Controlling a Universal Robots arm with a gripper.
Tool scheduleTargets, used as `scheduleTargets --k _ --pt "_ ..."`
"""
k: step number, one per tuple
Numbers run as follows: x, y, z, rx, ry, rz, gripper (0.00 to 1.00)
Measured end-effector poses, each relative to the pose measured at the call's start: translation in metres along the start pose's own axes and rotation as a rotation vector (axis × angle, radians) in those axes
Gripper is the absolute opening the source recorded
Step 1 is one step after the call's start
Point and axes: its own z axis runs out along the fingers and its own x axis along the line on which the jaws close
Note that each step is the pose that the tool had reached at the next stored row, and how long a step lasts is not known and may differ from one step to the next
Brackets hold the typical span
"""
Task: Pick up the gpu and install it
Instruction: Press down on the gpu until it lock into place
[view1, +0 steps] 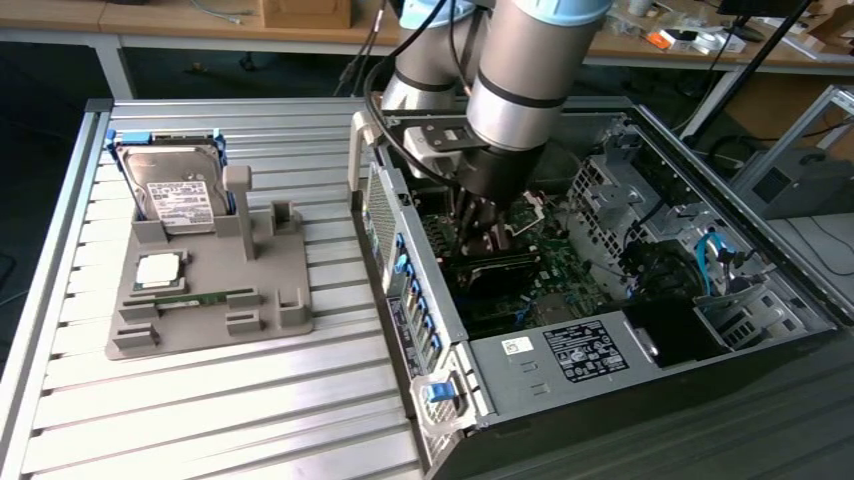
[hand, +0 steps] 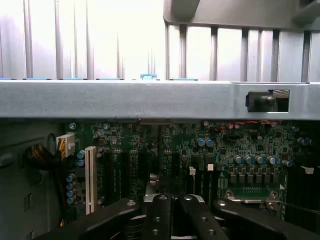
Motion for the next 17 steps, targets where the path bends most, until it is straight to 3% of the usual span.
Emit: scheduleTargets --k 17 --pt "0.000 0.0143 0.0042 0.0000 -0.0016 0.000 0.11"
